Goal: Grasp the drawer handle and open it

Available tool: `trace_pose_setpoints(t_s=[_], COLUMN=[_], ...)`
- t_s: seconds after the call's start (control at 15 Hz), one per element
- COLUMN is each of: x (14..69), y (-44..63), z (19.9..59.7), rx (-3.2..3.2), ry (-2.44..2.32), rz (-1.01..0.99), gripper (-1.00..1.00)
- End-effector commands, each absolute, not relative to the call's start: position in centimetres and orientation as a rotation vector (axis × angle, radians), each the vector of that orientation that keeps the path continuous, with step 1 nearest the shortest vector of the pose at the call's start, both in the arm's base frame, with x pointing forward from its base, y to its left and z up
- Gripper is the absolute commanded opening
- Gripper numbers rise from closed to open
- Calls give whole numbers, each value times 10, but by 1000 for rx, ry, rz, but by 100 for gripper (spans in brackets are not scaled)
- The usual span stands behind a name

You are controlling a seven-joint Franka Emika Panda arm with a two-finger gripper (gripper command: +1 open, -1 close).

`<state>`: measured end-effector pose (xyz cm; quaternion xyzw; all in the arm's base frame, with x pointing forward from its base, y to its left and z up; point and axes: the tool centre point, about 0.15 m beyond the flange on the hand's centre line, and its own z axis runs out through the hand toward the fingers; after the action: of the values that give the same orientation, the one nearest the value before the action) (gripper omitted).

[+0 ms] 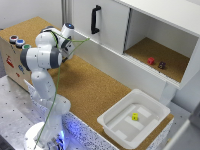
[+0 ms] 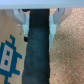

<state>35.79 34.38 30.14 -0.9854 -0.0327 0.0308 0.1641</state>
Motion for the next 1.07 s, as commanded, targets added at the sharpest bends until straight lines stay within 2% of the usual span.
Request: trace_pose_setpoints(t_s=[0.0,1.0], x=[338,346], y=[314,186], z=[286,263], rx=[-2733,-2687], ry=[-18,114], rz=[73,80], gripper=[-100,-100])
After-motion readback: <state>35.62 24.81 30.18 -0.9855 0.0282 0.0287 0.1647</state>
